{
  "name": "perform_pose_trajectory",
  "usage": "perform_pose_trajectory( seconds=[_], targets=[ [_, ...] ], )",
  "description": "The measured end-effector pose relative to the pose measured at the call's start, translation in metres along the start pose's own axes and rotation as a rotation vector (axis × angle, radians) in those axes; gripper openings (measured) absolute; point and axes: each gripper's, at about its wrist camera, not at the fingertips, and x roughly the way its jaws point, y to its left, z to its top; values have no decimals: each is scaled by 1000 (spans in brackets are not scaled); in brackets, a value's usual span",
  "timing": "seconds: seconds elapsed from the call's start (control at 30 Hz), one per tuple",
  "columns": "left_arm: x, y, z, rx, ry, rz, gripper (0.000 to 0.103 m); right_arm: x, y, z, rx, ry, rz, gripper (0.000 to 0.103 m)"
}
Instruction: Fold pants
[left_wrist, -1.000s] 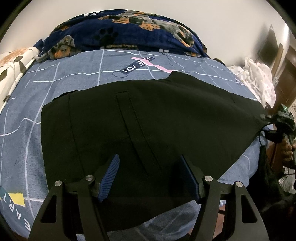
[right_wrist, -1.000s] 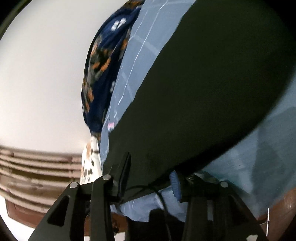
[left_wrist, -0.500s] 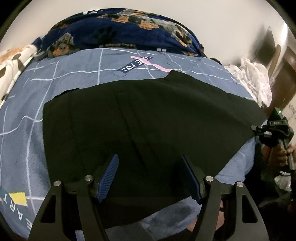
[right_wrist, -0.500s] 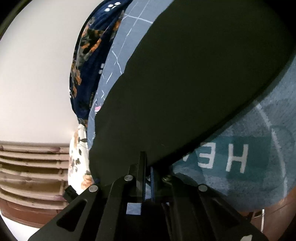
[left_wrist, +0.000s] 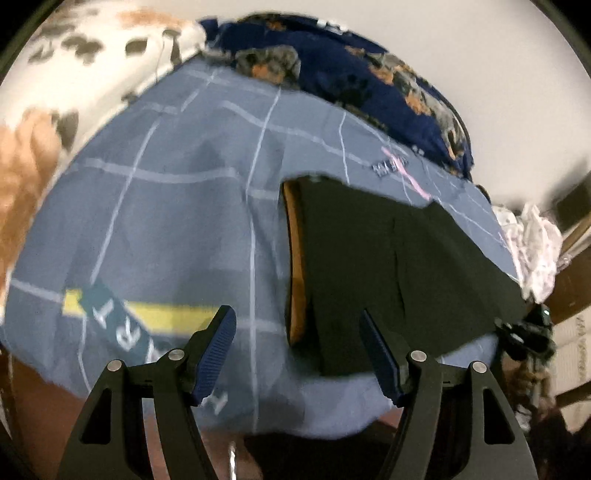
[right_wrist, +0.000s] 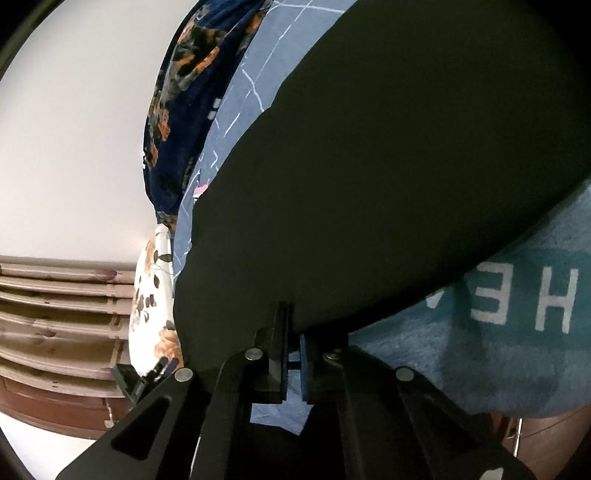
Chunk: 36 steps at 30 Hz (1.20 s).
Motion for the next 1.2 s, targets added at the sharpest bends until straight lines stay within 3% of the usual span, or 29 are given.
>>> perform_pose_trajectory(
  seconds=[0.07, 0.27, 0.33, 0.37, 0.4, 0.47, 0.6, 0.77, 0.9, 1.03, 1.13, 1.2],
  targets=[
    [2, 1, -8, -22, 41, -63, 69, 1, -1, 0, 10, 2, 11, 3],
    [18, -14, -19, -49, 151, -151, 69, 1, -10, -1, 86, 6, 58, 2],
    [18, -19, -19, -54, 146, -166, 67, 1, -8, -1, 77, 5, 51, 2],
    [19, -21, -17, -59, 135, -168, 57, 1, -8, -1, 78, 5, 51, 2],
    [20, -22, -17, -62, 135, -158, 41, 1, -8, -2, 81, 5, 52, 2],
    [26, -22, -16, -57, 138, -81, 26, 1, -7, -2, 80, 5, 53, 2],
    [19, -27, -13, -33, 83, -22, 14, 1, -7, -2, 81, 3, 47, 2],
    [6, -42, 13, 3, -16, 7, 10, 3, -1, -1, 52, 0, 61, 10],
    [16, -39, 15, 25, -4, 50, 9, 6, 2, -1, 46, 9, 61, 10],
    [27, -20, -5, 3, 36, 119, 7, 7, 3, 0, 34, 15, 57, 10],
    [29, -4, -13, -71, 23, 71, 8, 11, 3, 0, 38, 24, 72, 10],
    [28, -11, -11, -29, 14, 97, 7, 12, 1, 0, 45, 24, 74, 9]
  ],
)
